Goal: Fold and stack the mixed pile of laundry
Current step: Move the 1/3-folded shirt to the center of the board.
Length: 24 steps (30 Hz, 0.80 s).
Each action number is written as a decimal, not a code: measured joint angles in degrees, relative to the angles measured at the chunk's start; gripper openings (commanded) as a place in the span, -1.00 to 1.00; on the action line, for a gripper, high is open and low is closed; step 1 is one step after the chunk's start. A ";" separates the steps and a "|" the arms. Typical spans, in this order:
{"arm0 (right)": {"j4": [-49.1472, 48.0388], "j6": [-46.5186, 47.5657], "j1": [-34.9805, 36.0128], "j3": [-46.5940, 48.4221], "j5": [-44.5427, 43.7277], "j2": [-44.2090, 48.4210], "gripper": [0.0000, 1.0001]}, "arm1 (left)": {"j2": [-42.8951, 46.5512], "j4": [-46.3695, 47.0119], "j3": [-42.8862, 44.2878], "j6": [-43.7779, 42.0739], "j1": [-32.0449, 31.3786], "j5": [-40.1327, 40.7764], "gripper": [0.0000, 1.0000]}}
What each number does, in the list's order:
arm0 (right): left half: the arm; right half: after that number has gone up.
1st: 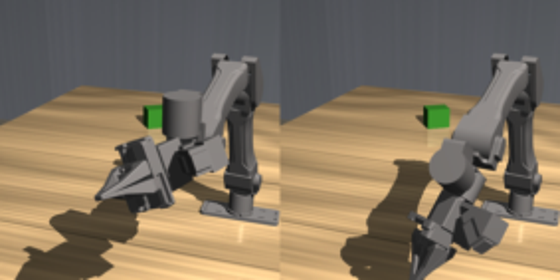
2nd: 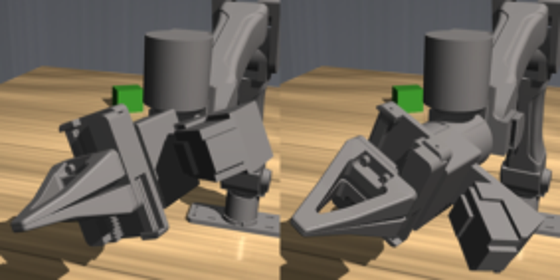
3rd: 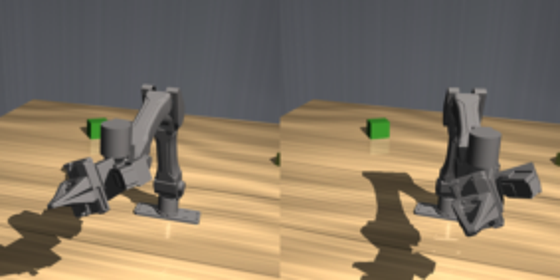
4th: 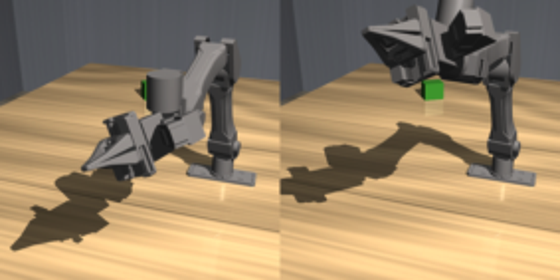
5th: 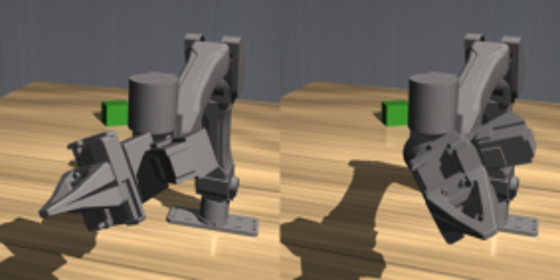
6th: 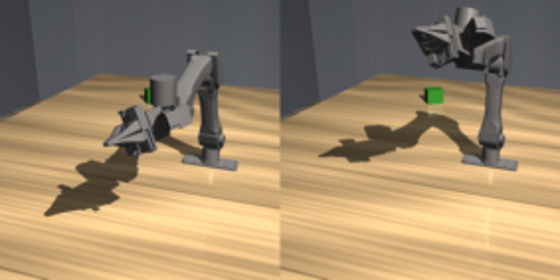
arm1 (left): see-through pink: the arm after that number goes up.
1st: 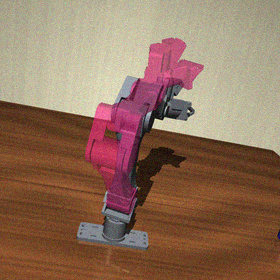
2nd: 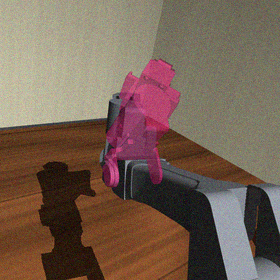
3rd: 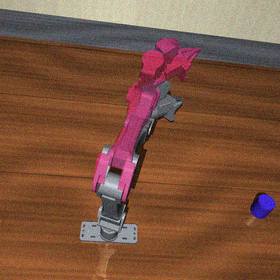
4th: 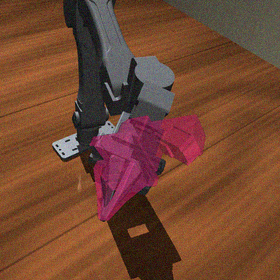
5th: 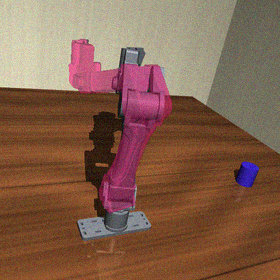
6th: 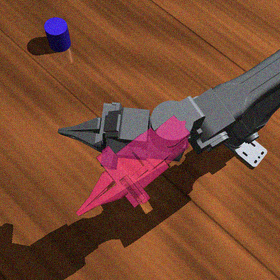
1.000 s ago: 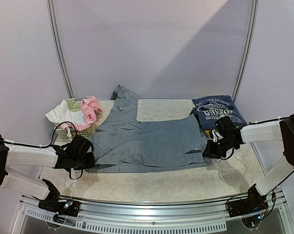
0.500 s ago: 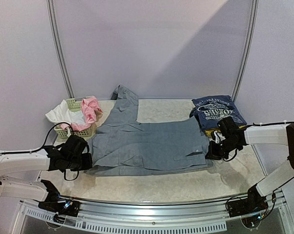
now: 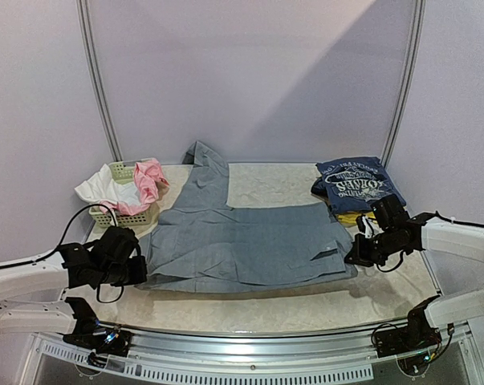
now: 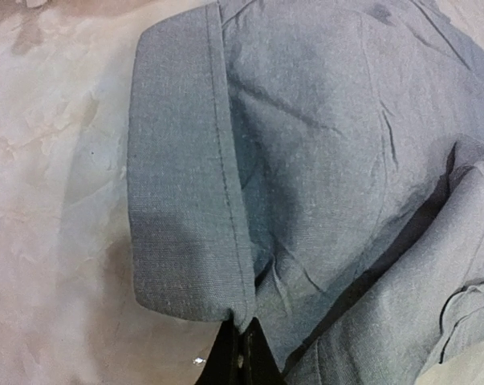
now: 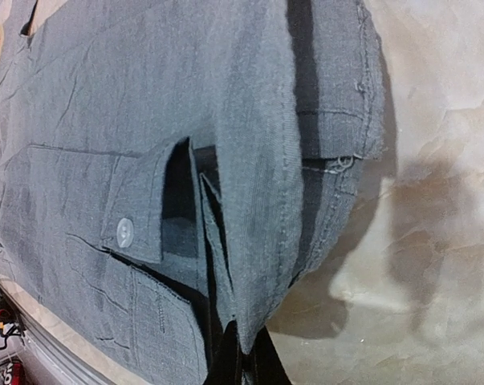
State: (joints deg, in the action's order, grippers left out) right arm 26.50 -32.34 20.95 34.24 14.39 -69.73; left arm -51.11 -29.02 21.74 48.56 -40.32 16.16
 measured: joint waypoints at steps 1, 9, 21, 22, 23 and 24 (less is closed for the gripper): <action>0.00 0.00 0.00 -0.13 0.15 0.20 -1.00 | 0.17 -0.07 -0.02 0.07 -0.07 0.13 -1.00; 2.19 -0.07 0.00 -0.26 1.66 2.67 -1.00 | 0.52 -4.35 1.46 0.17 -0.24 0.22 -1.00; 6.19 -4.79 0.04 -4.70 2.89 18.12 -1.00 | 0.15 -11.76 6.10 0.07 -2.64 -1.42 -1.00; 6.43 -5.05 0.04 -4.70 2.73 19.12 -1.00 | 0.09 -12.11 6.10 0.24 -2.95 -1.62 -1.00; 6.56 -5.44 0.07 -4.74 2.60 20.13 -1.00 | 0.11 -12.35 6.10 0.42 -3.19 -1.77 -1.00; 6.60 -5.92 0.13 -4.81 2.43 20.70 -1.00 | 0.11 -12.48 6.10 0.68 -3.41 -1.88 -1.00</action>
State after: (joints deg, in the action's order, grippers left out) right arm 33.10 -38.26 21.08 29.43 16.82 -49.04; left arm -51.00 -41.50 27.83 49.23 -43.72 14.28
